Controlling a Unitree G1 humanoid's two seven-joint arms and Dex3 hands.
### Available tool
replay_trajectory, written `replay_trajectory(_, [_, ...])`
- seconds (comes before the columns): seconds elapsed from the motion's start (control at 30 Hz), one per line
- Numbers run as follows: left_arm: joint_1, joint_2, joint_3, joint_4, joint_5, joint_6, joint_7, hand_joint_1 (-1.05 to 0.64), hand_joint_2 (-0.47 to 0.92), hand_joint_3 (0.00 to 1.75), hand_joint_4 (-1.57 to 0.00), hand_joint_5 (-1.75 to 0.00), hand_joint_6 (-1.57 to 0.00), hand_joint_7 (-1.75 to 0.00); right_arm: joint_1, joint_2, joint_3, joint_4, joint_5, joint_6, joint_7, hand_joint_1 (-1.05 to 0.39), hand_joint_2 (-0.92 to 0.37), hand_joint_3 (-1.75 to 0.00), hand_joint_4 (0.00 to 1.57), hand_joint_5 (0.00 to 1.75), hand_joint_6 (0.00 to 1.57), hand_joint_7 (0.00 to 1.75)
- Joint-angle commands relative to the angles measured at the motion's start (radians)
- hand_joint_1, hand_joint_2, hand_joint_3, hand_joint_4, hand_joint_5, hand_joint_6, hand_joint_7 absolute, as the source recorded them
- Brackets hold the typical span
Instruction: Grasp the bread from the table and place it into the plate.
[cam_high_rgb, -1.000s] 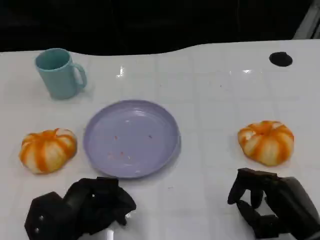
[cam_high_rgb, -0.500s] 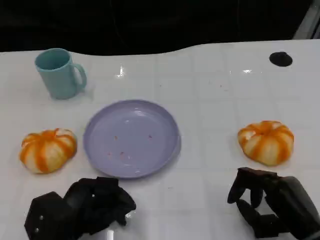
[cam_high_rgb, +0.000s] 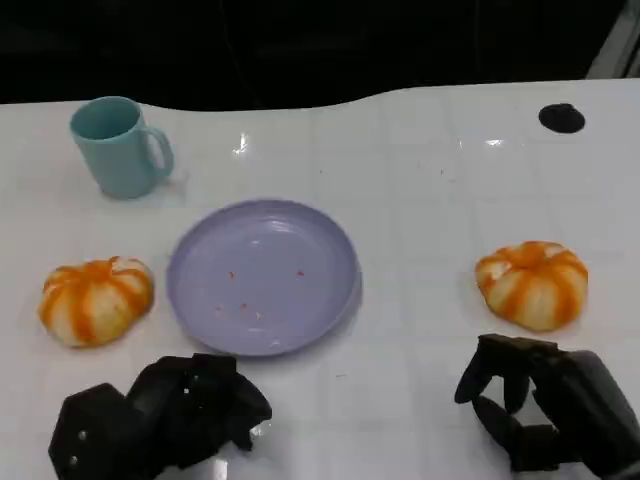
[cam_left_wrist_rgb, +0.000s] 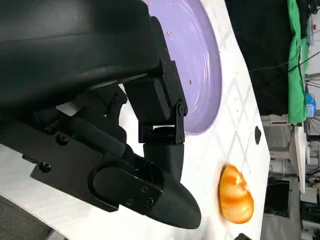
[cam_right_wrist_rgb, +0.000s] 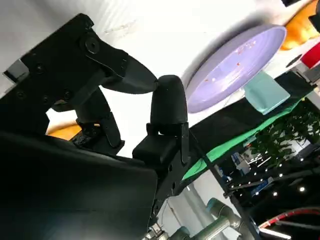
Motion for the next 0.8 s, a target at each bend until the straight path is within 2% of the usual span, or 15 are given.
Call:
replay_trajectory(0.03, [0.001, 0.018, 0.011, 0.016, -0.003, 0.003, -0.003, -1.05, 0.85, 0.0, -0.86, -1.52, -1.26, -0.81, -0.005, -0.002, -0.029, -0.014, 0.023, -0.026, -0.048, -0.24, -0.52, -0.93, 0.75, 1.48, 0.84, 0.85])
replay_trajectory(0.1, [0.0, 0.019, 0.012, 0.017, -0.003, 0.005, -0.003, -1.05, 0.85, 0.0, -0.86, -1.52, -1.26, -0.81, -0.013, -0.006, -0.032, -0.011, 0.022, -0.039, -0.067, -0.23, -0.51, -0.91, 0.76, 1.4, 0.85, 0.76])
replay_trajectory(0.17, [-0.001, 0.018, 0.012, 0.02, -0.001, 0.002, -0.002, -1.05, 0.85, 0.0, -0.86, -1.53, -1.26, -0.81, -0.018, -0.011, -0.036, -0.016, 0.027, -0.043, -0.068, -0.25, -0.49, -0.92, 0.7, 1.32, 0.81, 0.69])
replay_trajectory(0.27, [-0.004, 0.016, 0.012, 0.027, -0.001, -0.002, -0.002, -1.05, 0.85, 0.0, -0.86, -1.53, -1.26, -0.81, -0.025, -0.025, -0.047, -0.035, 0.016, -0.029, -0.062, -0.31, -0.49, -0.91, 0.57, 1.01, 0.71, 0.5])
replay_trajectory(0.3, [-0.005, 0.016, 0.013, 0.031, -0.002, -0.003, -0.003, -1.05, 0.85, 0.0, -0.86, -1.53, -1.26, -0.81, -0.027, -0.035, -0.05, -0.048, -0.002, -0.016, -0.065, -0.32, -0.53, -0.85, 0.54, 0.89, 0.69, 0.43])
replay_trajectory(0.33, [-0.007, 0.015, 0.013, 0.033, -0.002, -0.004, -0.003, -1.05, 0.85, 0.0, -0.86, -1.53, -1.26, -0.8, -0.027, -0.043, -0.053, -0.062, -0.015, -0.003, -0.064, -0.36, -0.63, -0.66, 0.49, 0.71, 0.64, 0.31])
replay_trajectory(0.43, [-0.008, 0.016, 0.012, 0.034, -0.001, -0.004, -0.004, -1.05, 0.85, 0.0, -0.87, -1.53, -1.27, -0.79, -0.02, -0.068, -0.061, -0.119, -0.033, 0.05, -0.033, -0.42, -0.85, -0.24, 0.38, 0.41, 0.54, 0.08])
replay_trajectory(0.53, [-0.009, 0.018, 0.01, 0.033, 0.005, -0.008, -0.002, -1.04, 0.86, 0.0, -0.87, -1.52, -1.27, -0.79, -0.011, -0.091, -0.068, -0.174, -0.035, 0.102, -0.001, -0.46, -0.9, -0.1, 0.25, 0.29, 0.43, 0.01])
replay_trajectory(0.8, [-0.016, 0.012, 0.01, 0.043, 0.005, -0.007, 0.001, -1.04, 0.85, 0.0, -0.87, -1.52, -1.27, -0.79, 0.01, -0.161, -0.082, -0.35, -0.137, 0.314, 0.096, -0.54, -0.91, -0.03, 0.04, 0.2, 0.22, 0.0])
